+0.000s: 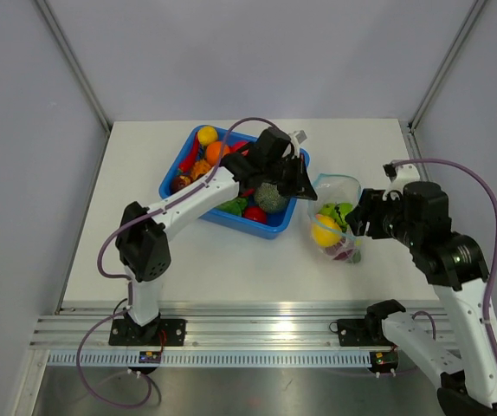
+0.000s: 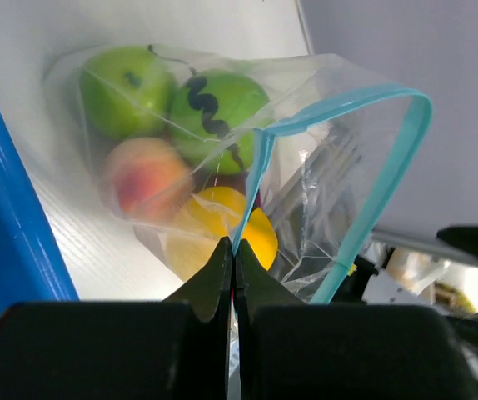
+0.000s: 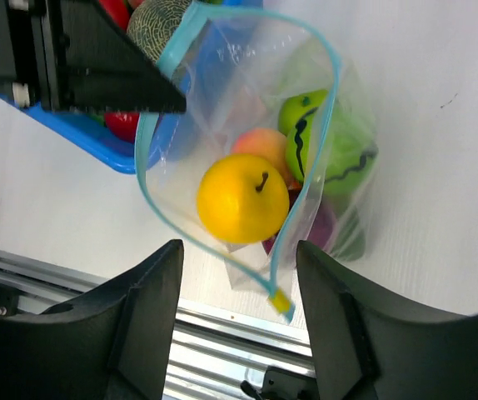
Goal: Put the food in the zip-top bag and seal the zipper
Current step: Zip the zipper food storage bag at the center of the board.
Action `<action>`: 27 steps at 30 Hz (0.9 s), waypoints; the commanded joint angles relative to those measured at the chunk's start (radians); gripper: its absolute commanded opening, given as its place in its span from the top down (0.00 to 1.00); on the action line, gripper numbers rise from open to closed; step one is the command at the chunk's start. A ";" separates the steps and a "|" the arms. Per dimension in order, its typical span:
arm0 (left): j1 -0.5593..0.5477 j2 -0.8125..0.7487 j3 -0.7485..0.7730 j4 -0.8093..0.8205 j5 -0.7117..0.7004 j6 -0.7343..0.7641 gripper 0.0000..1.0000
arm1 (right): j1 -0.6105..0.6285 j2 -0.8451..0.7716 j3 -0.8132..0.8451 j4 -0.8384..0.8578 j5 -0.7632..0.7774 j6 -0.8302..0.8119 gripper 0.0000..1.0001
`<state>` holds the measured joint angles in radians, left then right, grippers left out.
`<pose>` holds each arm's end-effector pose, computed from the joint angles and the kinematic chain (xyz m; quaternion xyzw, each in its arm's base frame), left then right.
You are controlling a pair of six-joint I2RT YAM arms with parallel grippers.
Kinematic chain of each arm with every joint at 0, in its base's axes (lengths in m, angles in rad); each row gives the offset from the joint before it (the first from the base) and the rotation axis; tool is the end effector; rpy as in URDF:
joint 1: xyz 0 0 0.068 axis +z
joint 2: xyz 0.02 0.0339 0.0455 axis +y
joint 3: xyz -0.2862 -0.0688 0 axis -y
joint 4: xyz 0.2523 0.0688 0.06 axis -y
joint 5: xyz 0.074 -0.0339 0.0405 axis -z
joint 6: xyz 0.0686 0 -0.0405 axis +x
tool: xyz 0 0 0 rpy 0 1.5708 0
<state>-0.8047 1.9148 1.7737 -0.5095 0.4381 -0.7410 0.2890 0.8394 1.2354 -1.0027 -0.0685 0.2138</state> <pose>0.3140 -0.3683 0.3244 0.1243 0.8711 -0.4420 0.1744 0.1477 0.0488 0.3980 -0.0492 0.8843 0.1446 0.4412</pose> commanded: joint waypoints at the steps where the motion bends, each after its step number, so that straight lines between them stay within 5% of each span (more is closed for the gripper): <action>1: 0.012 -0.056 0.059 0.088 -0.079 -0.168 1.00 | -0.001 -0.109 -0.101 0.082 0.010 -0.050 0.36; 7: 0.036 0.032 0.216 0.025 -0.133 -0.213 1.00 | 0.001 -0.234 -0.191 0.182 0.062 -0.054 0.35; 19: 0.146 -0.046 0.086 0.034 -0.124 -0.120 1.00 | -0.001 -0.353 -0.464 0.417 0.052 -0.001 0.37; 27: 0.196 -0.072 0.055 0.023 -0.104 -0.067 1.00 | -0.001 -0.339 -0.470 0.455 0.019 -0.054 0.39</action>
<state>-0.6239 1.9221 1.8282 -0.5312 0.3271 -0.8520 0.2890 0.4889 0.7517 -0.6239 -0.0422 0.1905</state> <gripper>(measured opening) 0.007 0.618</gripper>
